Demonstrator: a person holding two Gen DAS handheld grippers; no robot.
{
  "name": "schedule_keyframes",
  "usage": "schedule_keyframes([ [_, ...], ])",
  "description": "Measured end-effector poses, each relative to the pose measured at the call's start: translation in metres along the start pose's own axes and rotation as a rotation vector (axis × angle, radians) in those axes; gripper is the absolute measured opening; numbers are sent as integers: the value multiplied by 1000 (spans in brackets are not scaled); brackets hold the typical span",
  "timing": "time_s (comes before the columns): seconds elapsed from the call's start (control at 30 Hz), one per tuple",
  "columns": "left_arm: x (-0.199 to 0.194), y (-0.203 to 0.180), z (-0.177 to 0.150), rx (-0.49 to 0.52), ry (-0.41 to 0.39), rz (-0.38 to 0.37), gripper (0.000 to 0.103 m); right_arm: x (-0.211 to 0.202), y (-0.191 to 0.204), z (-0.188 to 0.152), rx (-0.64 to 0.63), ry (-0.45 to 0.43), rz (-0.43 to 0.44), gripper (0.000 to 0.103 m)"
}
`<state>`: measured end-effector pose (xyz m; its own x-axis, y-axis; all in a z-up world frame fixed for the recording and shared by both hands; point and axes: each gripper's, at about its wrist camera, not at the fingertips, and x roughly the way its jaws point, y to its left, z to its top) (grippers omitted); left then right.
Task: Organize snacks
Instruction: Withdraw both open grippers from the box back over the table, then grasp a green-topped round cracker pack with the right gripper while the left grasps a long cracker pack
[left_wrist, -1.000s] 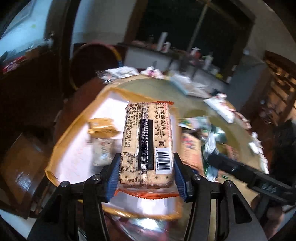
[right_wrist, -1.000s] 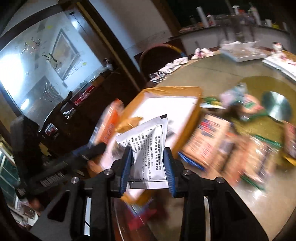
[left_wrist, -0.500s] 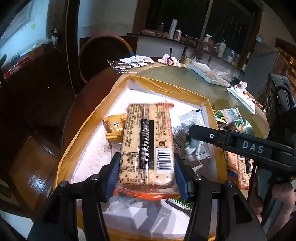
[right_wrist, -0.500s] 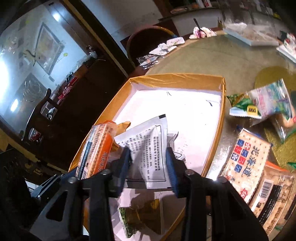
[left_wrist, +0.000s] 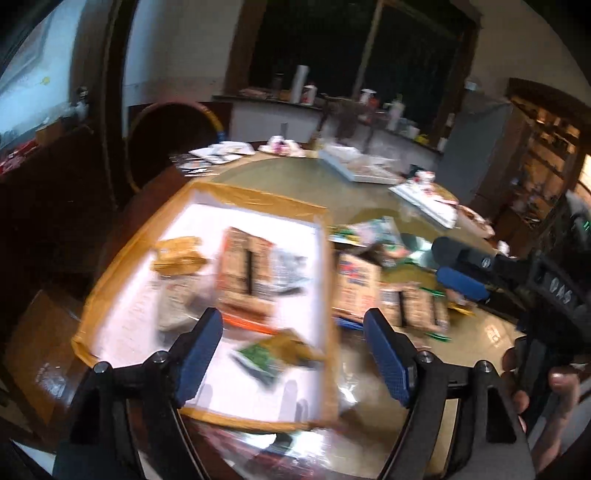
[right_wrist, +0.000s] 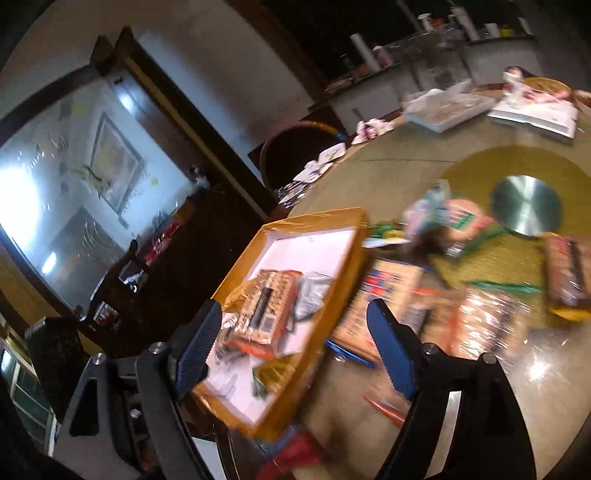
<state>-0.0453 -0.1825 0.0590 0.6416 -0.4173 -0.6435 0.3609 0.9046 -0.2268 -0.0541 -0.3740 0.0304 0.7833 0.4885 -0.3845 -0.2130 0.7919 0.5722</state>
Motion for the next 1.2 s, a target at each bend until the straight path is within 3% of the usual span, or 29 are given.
schedule_keyframes([
  [0.27, 4, -64, -10, 107, 49, -57, 79, -77, -73, -26, 63, -20, -55, 81],
  [0.53, 37, -98, -27, 159, 156, -41, 79, -95, -118, -39, 119, -1, -84, 81],
  [0.8, 52, -99, -23, 152, 174, -6, 79, -78, -132, -27, 90, 68, -123, 81],
  [0.97, 60, -101, -16, 170, 167, -2, 79, -49, -140, -13, 128, 123, -92, 81],
  [1.2, 51, -95, -16, 184, 137, 0, 79, 4, -126, -4, 131, 206, -217, 81],
])
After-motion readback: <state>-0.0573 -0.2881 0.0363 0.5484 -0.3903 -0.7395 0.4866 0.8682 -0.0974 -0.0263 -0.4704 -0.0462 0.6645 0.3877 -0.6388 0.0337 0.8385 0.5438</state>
